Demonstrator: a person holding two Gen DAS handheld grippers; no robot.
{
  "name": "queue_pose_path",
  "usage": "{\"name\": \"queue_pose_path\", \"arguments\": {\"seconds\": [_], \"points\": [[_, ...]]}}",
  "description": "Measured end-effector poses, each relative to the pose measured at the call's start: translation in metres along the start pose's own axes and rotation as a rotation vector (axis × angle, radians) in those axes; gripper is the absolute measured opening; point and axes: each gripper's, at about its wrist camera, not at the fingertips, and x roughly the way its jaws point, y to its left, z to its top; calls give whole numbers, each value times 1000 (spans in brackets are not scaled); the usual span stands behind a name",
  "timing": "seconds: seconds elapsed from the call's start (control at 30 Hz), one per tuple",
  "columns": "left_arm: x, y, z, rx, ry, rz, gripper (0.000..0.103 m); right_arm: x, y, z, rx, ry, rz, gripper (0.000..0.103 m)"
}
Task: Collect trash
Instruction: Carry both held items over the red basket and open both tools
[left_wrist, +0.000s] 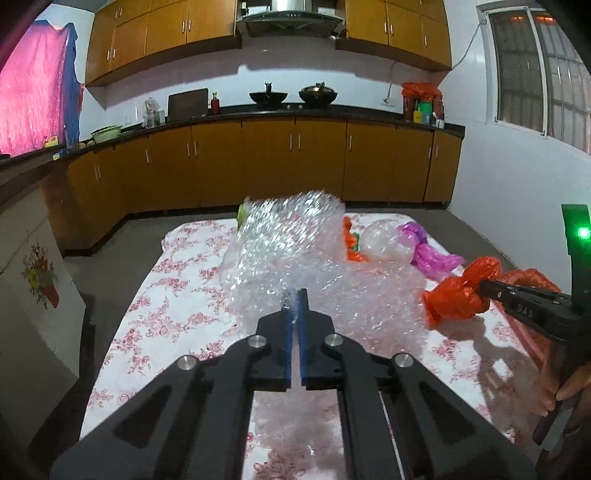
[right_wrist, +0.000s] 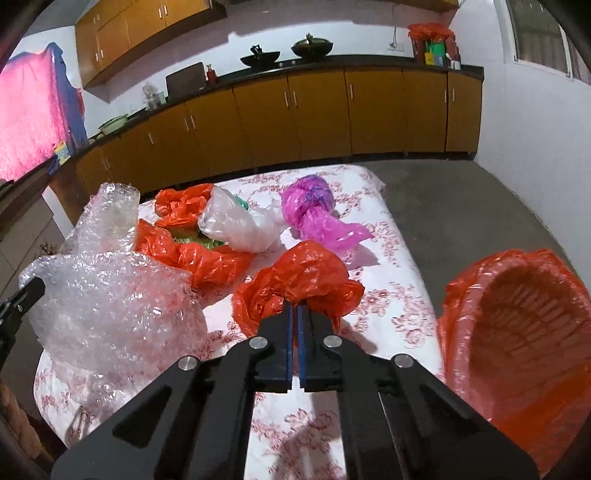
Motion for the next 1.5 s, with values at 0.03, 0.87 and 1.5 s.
{"name": "queue_pose_path", "arguments": {"seconds": [0.03, 0.87, 1.5], "points": [[-3, -1, 1, 0, -6, -3, 4, -3, -1, 0, 1, -5, -2, 2], [-57, -90, 44, 76, -140, -200, 4, -96, -86, -3, 83, -113, -157, 2], [-34, -207, 59, 115, -103, -509, 4, -137, -174, -15, 176, -112, -361, 2]]}}
